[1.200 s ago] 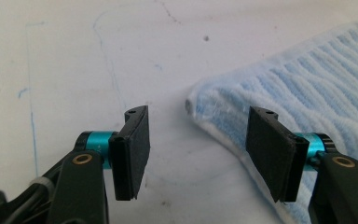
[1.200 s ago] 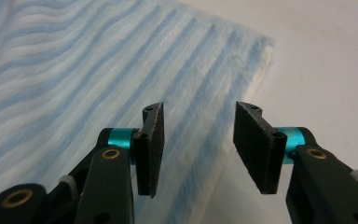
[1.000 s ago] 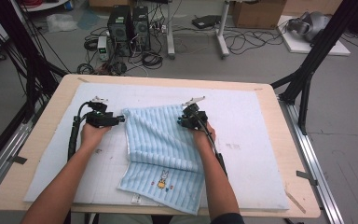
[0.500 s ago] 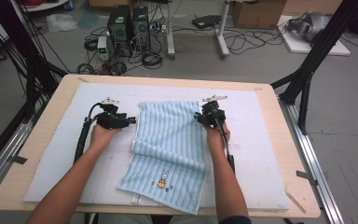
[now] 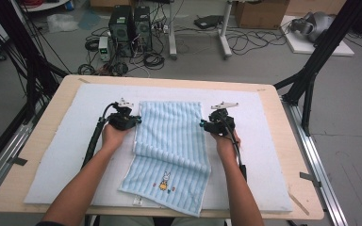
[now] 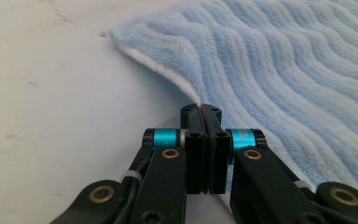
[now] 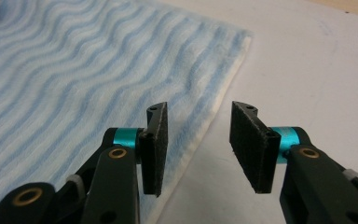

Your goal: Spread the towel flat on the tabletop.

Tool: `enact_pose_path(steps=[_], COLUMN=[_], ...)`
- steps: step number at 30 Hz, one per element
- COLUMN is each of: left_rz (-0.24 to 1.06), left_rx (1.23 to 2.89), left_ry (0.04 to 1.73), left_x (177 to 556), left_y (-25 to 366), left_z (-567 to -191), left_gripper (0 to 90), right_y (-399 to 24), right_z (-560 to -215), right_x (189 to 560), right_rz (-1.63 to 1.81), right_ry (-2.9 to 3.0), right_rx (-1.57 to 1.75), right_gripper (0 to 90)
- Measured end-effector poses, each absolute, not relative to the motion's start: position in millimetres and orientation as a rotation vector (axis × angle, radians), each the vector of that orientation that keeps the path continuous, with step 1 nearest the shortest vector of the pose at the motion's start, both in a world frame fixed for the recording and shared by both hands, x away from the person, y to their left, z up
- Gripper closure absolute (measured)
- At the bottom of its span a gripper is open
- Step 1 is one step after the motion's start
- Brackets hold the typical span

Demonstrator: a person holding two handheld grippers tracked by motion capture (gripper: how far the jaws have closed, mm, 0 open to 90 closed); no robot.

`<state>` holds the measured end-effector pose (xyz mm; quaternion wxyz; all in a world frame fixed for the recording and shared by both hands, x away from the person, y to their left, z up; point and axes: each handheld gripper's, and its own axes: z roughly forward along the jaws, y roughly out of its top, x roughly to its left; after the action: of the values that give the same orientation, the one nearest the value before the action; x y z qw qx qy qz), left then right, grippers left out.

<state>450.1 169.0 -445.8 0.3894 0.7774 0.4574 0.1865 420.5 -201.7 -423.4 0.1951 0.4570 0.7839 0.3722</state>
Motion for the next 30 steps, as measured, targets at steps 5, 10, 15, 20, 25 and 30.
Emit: enact_pose_path(steps=[5, 10, 15, 20, 25, 30], left_rz=[0.484, 0.383, 0.334, 0.404, 0.457, 0.441], left_rx=[1.923, 1.889, 1.925, 1.998, 1.986, 1.942], left_ry=[1.232, 1.257, 1.203, 1.166, 1.142, 1.181], left_x=[462.4, 458.7, 444.4, 434.9, 436.3, 453.0], left_y=[185.2, 189.5, 181.0, 172.9, 170.1, 167.7], left_z=[-448.0, -445.5, -442.5, -444.8, -447.2, -448.4], left_gripper=[86.9, 54.7, 49.6, 59.1, 88.0, 88.1], right_y=[-185.9, -172.0, -168.2, -171.6, -177.2, -177.2], right_z=[-429.6, -435.8, -440.3, -441.8, -442.6, -443.5], right_x=[418.8, 419.0, 415.7, 412.3, 417.5, 430.6], right_rz=[1.066, 1.066, 1.026, 0.999, 1.023, 0.974], right_ry=[2.264, 2.319, 2.357, 2.375, 2.360, 2.290], right_rx=[1.245, 1.206, 1.194, 1.164, 1.179, 1.181], right_gripper=[55.9, 55.9, 55.8, 63.6, 86.5, 86.8])
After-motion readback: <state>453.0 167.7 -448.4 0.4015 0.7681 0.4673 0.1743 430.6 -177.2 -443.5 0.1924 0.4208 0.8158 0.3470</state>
